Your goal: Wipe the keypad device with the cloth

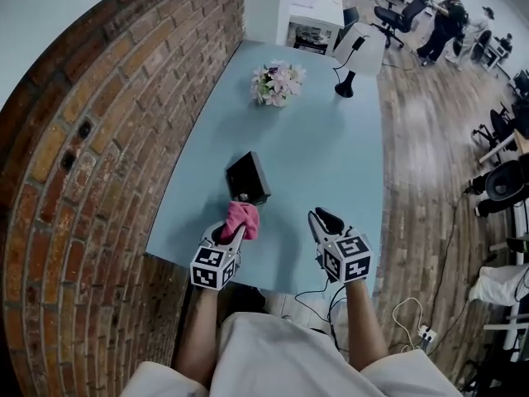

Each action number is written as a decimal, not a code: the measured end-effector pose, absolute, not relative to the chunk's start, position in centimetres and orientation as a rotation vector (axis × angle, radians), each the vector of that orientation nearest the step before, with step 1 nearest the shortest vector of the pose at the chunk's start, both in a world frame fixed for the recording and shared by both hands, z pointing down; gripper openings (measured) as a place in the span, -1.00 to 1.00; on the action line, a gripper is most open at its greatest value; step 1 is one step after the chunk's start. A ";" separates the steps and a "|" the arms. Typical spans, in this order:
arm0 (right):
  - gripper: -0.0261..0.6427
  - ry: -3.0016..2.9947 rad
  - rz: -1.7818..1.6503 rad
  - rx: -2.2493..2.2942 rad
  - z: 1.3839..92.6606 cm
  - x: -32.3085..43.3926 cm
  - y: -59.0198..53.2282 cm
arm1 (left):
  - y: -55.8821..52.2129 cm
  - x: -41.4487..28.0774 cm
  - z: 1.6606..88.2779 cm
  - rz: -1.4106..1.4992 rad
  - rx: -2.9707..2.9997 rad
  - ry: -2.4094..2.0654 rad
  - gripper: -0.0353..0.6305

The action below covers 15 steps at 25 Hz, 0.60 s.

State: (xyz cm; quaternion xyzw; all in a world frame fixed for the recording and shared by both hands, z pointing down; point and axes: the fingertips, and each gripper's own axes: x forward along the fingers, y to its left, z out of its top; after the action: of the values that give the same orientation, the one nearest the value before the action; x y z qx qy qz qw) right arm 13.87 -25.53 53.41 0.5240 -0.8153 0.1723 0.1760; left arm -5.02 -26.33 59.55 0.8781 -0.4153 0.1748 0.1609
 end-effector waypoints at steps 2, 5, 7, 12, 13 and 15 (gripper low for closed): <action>-0.67 -2.311 0.445 1.499 51.7 15.1 -23.9 | -25.3 -4.0 57.4 0.485 2.555 -1.206 -0.47; -0.67 -2.359 0.394 1.523 49.0 16.7 -21.3 | -23.3 -2.1 54.6 0.499 2.626 -1.229 -0.47; -0.67 -2.384 0.364 1.538 47.3 17.6 -19.6 | -21.5 -0.7 52.8 0.515 2.679 -1.235 -0.47; -0.67 -2.418 0.269 1.538 43.8 19.3 -15.3 | -17.1 1.4 49.2 0.491 2.740 -1.288 -0.47; -0.67 -2.428 0.258 1.537 43.2 19.7 -14.4 | -16.2 1.8 48.8 0.487 2.747 -1.297 -0.47; -0.67 -2.440 0.242 1.540 42.3 20.3 -12.7 | -14.4 2.5 48.0 0.483 2.758 -1.300 -0.47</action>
State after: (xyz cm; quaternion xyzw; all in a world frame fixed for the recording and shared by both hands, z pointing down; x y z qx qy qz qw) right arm 20.30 -12.72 42.32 0.5278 -0.8364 0.0828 0.1230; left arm 2.50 -14.37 48.04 0.8931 -0.4210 0.1565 0.0273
